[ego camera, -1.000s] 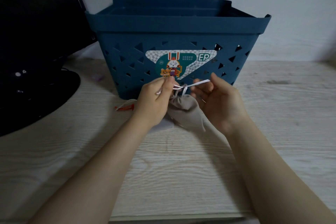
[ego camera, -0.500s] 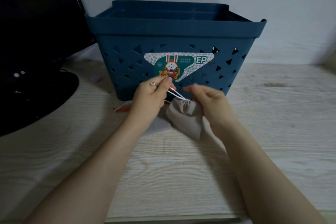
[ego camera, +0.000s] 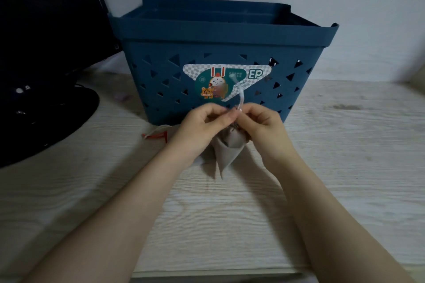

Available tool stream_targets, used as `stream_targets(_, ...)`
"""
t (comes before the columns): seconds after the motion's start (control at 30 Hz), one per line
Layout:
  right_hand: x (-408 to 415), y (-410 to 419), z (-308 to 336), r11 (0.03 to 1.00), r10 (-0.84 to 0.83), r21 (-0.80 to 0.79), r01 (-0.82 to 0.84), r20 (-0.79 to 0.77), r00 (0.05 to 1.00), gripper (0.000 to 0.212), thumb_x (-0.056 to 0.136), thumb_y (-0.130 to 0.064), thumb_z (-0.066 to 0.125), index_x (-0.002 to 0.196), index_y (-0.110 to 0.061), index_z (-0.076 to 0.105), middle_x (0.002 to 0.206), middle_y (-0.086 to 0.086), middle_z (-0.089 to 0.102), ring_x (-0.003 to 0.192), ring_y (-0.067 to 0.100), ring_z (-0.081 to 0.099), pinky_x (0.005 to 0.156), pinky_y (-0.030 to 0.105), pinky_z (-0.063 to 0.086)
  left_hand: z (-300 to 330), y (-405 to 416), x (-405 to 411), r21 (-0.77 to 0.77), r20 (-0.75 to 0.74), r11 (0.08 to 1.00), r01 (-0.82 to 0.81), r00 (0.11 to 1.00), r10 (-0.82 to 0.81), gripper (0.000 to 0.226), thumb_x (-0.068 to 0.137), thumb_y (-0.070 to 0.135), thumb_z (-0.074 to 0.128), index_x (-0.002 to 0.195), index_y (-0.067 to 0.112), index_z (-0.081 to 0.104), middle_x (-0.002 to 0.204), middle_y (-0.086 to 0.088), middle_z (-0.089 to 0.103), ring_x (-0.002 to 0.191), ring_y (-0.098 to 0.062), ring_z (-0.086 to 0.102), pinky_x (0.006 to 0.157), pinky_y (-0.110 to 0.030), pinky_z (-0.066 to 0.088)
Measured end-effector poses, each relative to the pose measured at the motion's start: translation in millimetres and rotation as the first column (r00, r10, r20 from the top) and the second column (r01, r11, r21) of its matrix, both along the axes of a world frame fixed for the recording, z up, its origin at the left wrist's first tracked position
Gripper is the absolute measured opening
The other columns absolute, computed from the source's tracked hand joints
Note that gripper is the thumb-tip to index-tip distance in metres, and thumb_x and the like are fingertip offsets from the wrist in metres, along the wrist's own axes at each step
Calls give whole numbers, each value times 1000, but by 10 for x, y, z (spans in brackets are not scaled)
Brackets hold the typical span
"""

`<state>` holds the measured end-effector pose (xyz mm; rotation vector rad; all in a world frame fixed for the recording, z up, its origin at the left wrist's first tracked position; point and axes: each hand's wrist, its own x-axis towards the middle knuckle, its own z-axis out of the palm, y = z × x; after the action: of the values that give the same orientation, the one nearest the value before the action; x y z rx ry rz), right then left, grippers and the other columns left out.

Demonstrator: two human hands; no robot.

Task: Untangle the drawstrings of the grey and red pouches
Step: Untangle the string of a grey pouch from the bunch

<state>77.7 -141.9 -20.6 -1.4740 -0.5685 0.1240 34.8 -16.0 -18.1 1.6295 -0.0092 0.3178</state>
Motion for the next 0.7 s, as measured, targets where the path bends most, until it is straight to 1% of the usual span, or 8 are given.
stream_targets(0.1, 0, -22, 30, 1000, -10, 11, 10, 25, 1000, 17, 88, -4, 58, 74, -9, 67, 68, 1, 65, 68, 13, 58, 59, 17, 45, -51, -33, -4, 73, -57, 990, 117, 992, -113, 10, 86, 12, 59, 80, 19, 63, 72, 10, 65, 70, 3, 59, 68, -13, 45)
stream_targets(0.2, -26, -22, 46, 999, 0, 33, -1, 33, 999, 16, 88, -3, 58, 77, -7, 68, 65, -5, 67, 66, 7, 60, 59, 16, 47, -51, -30, -3, 87, -5, 993, 77, 997, -77, 11, 84, 9, 62, 77, 17, 64, 77, 1, 65, 73, -4, 59, 69, -16, 45)
stream_targets(0.3, -55, -21, 71, 997, 18, 75, -22, 43, 999, 19, 89, -2, 55, 77, -9, 68, 58, -11, 64, 59, -1, 57, 58, 12, 46, -65, -20, 19, 128, 40, 992, -4, 999, -1, 18, 82, 5, 64, 70, 18, 65, 79, -10, 60, 75, -13, 56, 74, -26, 44)
stream_targets(0.37, -60, -25, 90, 995, 18, 99, -21, 34, 999, 20, 90, -2, 53, 79, -10, 67, 58, -11, 64, 58, -2, 57, 58, 12, 45, -41, -46, -3, 44, 14, 999, 5, 1000, -6, 21, 85, 4, 60, 68, 16, 64, 70, -2, 61, 69, -9, 56, 70, -21, 44)
stream_targets(0.43, -46, -22, 95, 991, 17, 135, -11, -38, 999, 19, 92, -4, 51, 83, -10, 67, 62, -9, 67, 60, 0, 60, 56, 13, 47, 9, -64, -21, -147, -23, 988, 47, 998, -51, 26, 89, 7, 53, 67, 15, 62, 62, 5, 61, 62, -5, 56, 64, -17, 45)
stream_targets(0.53, -22, -7, 67, 994, -6, 107, 15, -79, 997, 17, 92, -8, 54, 81, -11, 67, 69, -5, 68, 66, 6, 60, 61, 17, 49, 85, -83, -23, -431, -37, 894, 121, 988, -151, 26, 94, 10, 41, 70, 10, 51, 63, 3, 62, 64, -5, 60, 63, -15, 48)
stream_targets(0.63, -19, 6, 52, 995, -57, 72, 62, -69, 996, 18, 91, -9, 56, 76, -13, 66, 65, -7, 66, 64, 6, 58, 60, 18, 47, 104, -102, -37, -530, -83, 836, 143, 972, -218, 31, 96, 20, 34, 67, 14, 41, 65, 2, 58, 64, -7, 58, 61, -15, 47)
stream_targets(0.7, -4, -15, 67, 989, -126, 74, 127, -21, 992, 20, 90, -10, 58, 73, -17, 65, 59, -13, 62, 59, 1, 54, 57, 14, 43, 105, -78, -29, -534, -133, 839, 103, 970, -204, 34, 96, 24, 35, 63, 17, 36, 66, 1, 52, 61, -9, 52, 61, -22, 43)
